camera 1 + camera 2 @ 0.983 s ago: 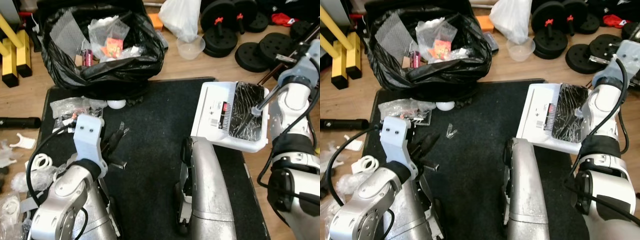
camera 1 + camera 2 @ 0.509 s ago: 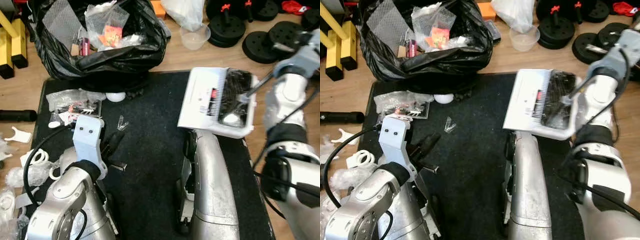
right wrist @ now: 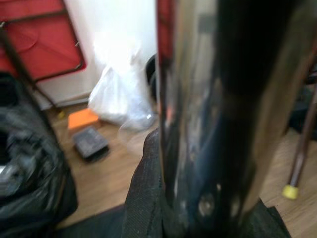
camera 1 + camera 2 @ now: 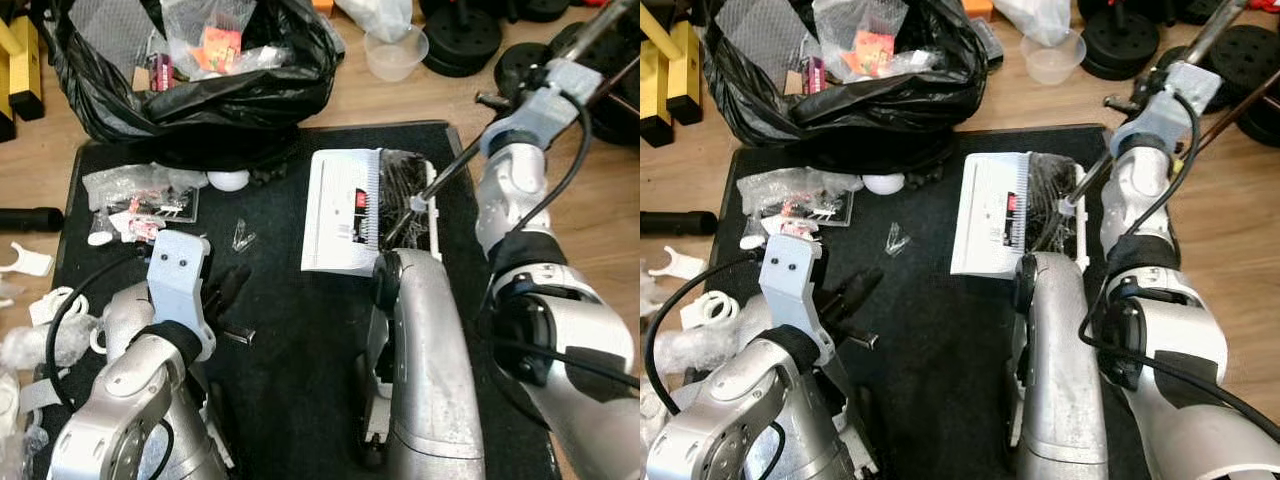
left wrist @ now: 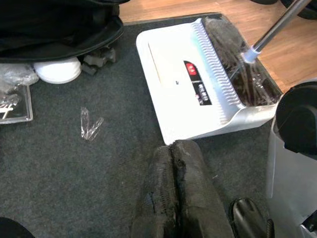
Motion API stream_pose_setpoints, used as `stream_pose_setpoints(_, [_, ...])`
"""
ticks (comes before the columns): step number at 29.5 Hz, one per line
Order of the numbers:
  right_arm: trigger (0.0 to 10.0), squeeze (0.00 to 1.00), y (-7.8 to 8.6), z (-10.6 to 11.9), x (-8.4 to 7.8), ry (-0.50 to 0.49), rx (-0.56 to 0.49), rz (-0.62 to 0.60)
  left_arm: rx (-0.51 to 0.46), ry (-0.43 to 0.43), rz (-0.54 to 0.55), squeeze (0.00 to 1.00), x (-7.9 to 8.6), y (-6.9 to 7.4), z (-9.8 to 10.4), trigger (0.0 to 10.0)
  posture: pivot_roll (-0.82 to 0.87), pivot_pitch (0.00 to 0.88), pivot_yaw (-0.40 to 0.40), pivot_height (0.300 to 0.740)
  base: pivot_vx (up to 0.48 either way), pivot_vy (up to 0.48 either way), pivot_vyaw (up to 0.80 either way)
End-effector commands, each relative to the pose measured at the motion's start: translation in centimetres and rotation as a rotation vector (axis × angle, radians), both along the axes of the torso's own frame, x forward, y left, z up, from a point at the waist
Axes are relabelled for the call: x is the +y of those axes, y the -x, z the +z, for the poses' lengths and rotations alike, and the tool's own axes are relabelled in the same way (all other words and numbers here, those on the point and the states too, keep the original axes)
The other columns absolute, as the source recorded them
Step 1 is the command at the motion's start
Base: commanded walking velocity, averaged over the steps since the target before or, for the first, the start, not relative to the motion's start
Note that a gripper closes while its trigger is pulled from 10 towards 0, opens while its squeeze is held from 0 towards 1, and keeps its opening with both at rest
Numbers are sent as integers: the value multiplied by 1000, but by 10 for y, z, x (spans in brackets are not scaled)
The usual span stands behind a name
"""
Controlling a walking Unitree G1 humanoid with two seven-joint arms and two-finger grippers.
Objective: Sweep floor
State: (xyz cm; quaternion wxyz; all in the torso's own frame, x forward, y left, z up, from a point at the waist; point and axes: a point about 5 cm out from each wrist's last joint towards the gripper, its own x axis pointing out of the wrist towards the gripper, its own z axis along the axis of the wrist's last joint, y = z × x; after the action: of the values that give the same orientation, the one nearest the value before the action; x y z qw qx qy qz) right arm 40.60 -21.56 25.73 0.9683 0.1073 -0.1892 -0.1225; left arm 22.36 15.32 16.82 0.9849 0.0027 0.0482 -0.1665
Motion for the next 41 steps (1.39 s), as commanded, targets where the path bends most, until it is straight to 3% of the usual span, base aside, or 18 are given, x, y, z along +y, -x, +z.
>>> stream_pose_setpoints(1, [10000,0,-3,11,15,20,-47,51,31,-1,-38,0,-1,5,-4,10000,-15,415,-79,300,0,0,0])
stream_pose_setpoints(4, [10000,0,-5,8,27,47,-30,80,33,-1,-40,0,-1,5,-4,10000,-12,415,-80,300,0,0,0])
stream_pose_setpoints(10, [10000,0,-6,4,35,98,-7,78,35,-2,-41,0,-1,6,-4,10000,-9,418,-84,300,0,0,0])
stream_pose_setpoints(29, [10000,0,-1,1,17,209,6,-36,39,6,-39,0,-2,5,-3,10000,-21,418,-85,300,0,0,0])
stream_pose_setpoints(30, [10000,349,1,-2,15,226,0,-49,39,6,-39,0,-2,5,-3,10000,-23,418,-87,300,0,0,0])
stream_pose_setpoints(32, [10000,349,1,-2,15,226,0,-49,39,6,-39,0,-2,5,-3,10000,-23,418,-87,300,0,0,0])
stream_pose_setpoints(33, [10000,1000,2,-7,13,236,8,-59,39,6,-39,0,-2,5,-3,10000,-23,416,-88,300,0,0,0])
stream_pose_setpoints(41, [10000,1000,11,-28,-2,249,50,-87,39,8,-39,0,-4,3,-4,10000,-37,401,-99,300,0,0,0])
